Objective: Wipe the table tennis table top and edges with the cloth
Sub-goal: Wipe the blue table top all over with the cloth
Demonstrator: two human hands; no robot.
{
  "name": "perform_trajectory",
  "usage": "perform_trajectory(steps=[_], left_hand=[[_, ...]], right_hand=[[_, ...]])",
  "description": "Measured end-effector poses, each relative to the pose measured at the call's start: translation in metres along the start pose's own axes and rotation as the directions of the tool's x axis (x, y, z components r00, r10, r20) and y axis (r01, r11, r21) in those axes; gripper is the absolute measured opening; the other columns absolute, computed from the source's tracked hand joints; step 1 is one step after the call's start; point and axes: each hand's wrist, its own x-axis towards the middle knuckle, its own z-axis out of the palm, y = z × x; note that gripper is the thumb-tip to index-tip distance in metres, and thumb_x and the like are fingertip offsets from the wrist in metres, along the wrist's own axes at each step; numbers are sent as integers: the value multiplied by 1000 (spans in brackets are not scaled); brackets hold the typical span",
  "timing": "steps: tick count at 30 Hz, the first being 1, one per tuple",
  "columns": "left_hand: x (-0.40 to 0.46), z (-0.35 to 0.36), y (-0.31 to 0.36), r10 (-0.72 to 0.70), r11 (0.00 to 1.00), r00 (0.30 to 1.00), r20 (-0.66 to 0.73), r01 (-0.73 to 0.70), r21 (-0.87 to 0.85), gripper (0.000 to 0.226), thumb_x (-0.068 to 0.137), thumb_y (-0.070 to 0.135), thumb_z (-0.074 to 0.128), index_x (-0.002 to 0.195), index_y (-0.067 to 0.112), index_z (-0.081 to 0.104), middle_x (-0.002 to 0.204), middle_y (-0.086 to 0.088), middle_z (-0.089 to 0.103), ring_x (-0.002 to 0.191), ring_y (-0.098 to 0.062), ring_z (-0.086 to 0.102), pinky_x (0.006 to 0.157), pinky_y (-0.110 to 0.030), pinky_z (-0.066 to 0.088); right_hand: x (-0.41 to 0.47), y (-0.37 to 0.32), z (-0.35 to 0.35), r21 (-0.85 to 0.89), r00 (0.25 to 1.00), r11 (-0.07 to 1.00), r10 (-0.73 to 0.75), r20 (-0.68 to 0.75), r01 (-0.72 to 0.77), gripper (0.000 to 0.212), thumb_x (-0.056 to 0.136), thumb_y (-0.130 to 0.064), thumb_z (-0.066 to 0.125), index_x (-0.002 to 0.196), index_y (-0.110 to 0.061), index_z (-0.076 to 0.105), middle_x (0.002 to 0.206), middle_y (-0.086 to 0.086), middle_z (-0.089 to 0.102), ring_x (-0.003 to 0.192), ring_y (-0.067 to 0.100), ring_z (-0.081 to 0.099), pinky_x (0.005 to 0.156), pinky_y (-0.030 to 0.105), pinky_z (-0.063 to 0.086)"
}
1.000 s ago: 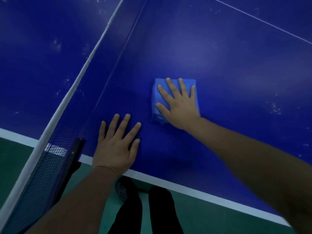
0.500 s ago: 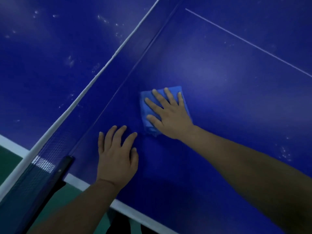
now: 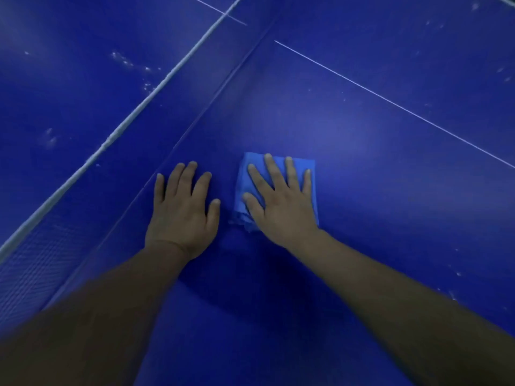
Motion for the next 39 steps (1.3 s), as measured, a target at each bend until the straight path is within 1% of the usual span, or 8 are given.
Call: perform_trajectory(steps=[2, 9, 17, 21, 25, 29, 36, 39], left_hand=[[0, 0, 0, -3, 1000, 1000, 13, 3, 1, 69, 97, 52, 18, 153, 15, 35, 165, -10, 21, 154, -26, 8, 125, -51, -2], [4, 3, -1, -4, 1000, 1000, 9, 4, 20, 66, 98, 48, 25, 154, 15, 36, 165, -8, 23, 155, -23, 7, 125, -52, 1], [5, 4, -3, 11, 1000, 1000, -24, -10, 13, 60, 98, 44, 31, 149, 13, 44, 163, -10, 29, 154, -26, 16, 123, -53, 4], [5, 6, -3, 21, 999, 999, -33, -19, 43, 60, 96, 43, 35, 144, 10, 50, 161, -12, 33, 152, -29, 22, 122, -56, 9], [6, 6, -2, 20, 998, 1000, -11, -19, 64, 61, 97, 44, 34, 148, 12, 45, 162, -12, 30, 153, -29, 19, 122, -55, 8], [6, 5, -2, 18, 997, 1000, 12, -18, 72, 61, 97, 44, 34, 148, 12, 43, 163, -13, 29, 154, -29, 17, 121, -57, 8], [6, 6, -2, 6, 997, 1000, 17, -7, 70, 63, 95, 44, 35, 147, 11, 45, 162, -13, 30, 153, -31, 19, 121, -59, 10], [7, 6, -3, 9, 997, 1000, 9, -10, 73, 63, 95, 43, 35, 147, 10, 45, 161, -14, 31, 153, -32, 20, 122, -57, 7]], right_hand=[[14, 44, -5, -23, 999, 999, -44, -9, 44, 66, 97, -62, 25, 154, -32, 39, 163, 4, 32, 149, 41, 28, 115, 69, 19], [52, 219, -41, 95, 748, 744, 663, 18, -662, 77, 90, -66, 16, 160, -36, 19, 169, 2, 12, 153, 36, 7, 119, 67, 5], [51, 34, -2, -39, 993, 998, 51, -111, -56, 63, 99, -57, 30, 154, -29, 39, 163, 8, 31, 149, 45, 25, 114, 73, 17], [114, -8, -1, 10, 934, 937, -346, -90, 349, 58, 100, -58, 33, 152, -33, 41, 163, 3, 32, 150, 39, 25, 116, 70, 13], [192, 95, -24, -56, 992, 994, 88, -94, -93, 63, 100, -57, 24, 155, -30, 37, 164, 8, 30, 148, 43, 27, 113, 72, 18], [191, 157, -46, 94, 830, 826, 558, -5, -555, 62, 103, -58, 22, 160, -35, 18, 169, 1, 10, 154, 36, 5, 119, 66, 5], [123, 39, -9, -22, 992, 992, -122, -31, 121, 64, 99, -62, 25, 156, -33, 34, 165, 3, 26, 151, 40, 21, 117, 68, 13], [138, 128, -24, -104, 993, 993, 43, -111, -55, 69, 97, -62, 24, 154, -28, 40, 162, 10, 34, 146, 45, 32, 112, 69, 25]])
